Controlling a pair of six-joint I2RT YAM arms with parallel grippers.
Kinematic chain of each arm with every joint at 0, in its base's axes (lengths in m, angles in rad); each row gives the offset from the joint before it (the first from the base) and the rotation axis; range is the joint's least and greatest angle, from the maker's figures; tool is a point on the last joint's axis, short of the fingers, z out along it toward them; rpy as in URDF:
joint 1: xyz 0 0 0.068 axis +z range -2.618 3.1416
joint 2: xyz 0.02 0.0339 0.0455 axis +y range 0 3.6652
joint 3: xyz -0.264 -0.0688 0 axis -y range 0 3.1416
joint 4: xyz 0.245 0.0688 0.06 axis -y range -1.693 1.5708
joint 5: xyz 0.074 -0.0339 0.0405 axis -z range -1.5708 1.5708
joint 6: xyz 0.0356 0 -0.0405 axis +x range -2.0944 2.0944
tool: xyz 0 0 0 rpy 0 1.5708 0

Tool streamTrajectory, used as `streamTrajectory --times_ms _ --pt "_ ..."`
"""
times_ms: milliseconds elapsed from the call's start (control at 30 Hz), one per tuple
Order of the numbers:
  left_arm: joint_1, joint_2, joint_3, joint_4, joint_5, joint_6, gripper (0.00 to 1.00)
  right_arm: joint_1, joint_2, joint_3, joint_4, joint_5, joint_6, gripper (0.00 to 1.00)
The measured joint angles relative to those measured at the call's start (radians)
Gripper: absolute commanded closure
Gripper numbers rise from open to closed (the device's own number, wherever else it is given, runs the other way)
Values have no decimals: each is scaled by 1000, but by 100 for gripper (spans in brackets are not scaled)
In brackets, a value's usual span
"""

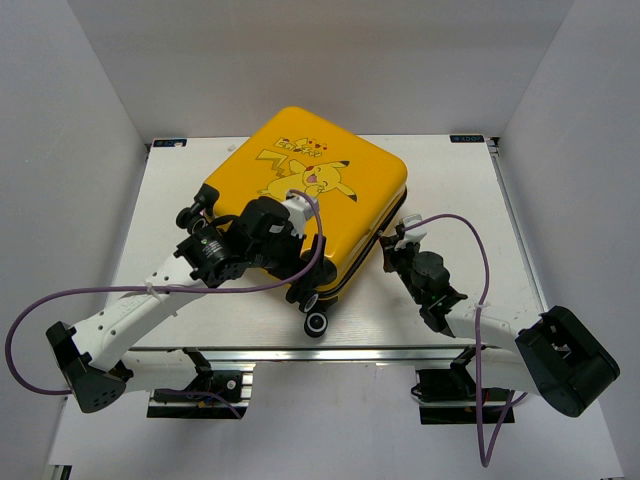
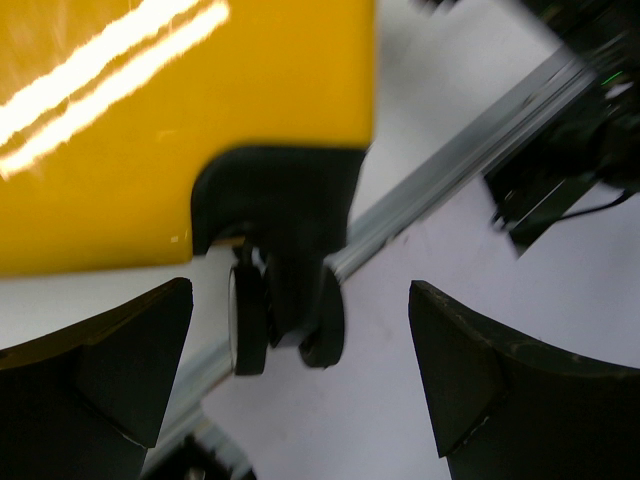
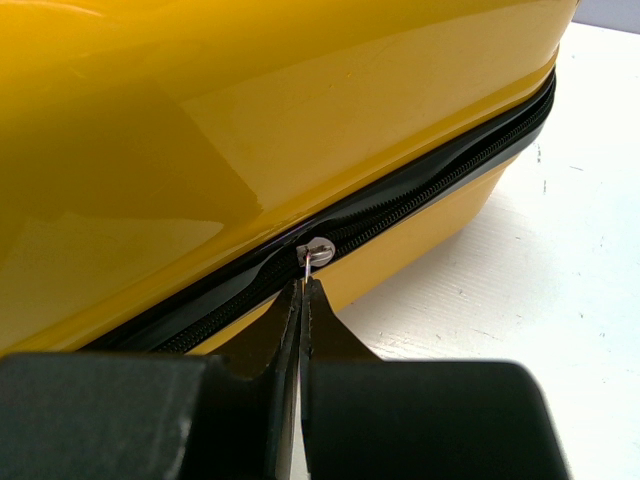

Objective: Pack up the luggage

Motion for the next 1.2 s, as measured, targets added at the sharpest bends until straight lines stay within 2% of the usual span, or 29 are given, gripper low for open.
streamTrajectory --times_ms 233,400,433,467,500,533,600,800,933,1033,1200 --pt "-5 78 -101 -139 66 7 2 0 -19 5 -35 5 21 100" --pt "-15 101 -104 -127 87 15 2 0 -35 5 -58 10 30 100" --pt "-16 101 -104 -117 90 16 7 0 -38 5 -63 10 31 100" --pt "-16 101 -104 -105 93 16 16 0 -42 5 -69 9 31 100" --pt "-17 101 -104 -92 99 17 53 0 -47 5 -75 7 31 100" --pt "-18 104 -104 -84 104 12 72 0 -50 4 -78 4 29 100" --pt "-18 114 -99 -59 122 27 99 0 -63 0 -90 -24 22 100" --pt "-19 119 -89 -66 101 21 100 0 -100 -15 -137 -206 -32 100" --pt "-18 120 -82 -90 79 20 100 0 -109 -14 -156 -272 -48 100" --pt "-18 119 -77 -104 64 20 100 2 -122 -16 -169 -254 -23 100" --pt "-26 102 -77 -119 -3 -23 100 36 -125 -9 -221 -86 75 100"
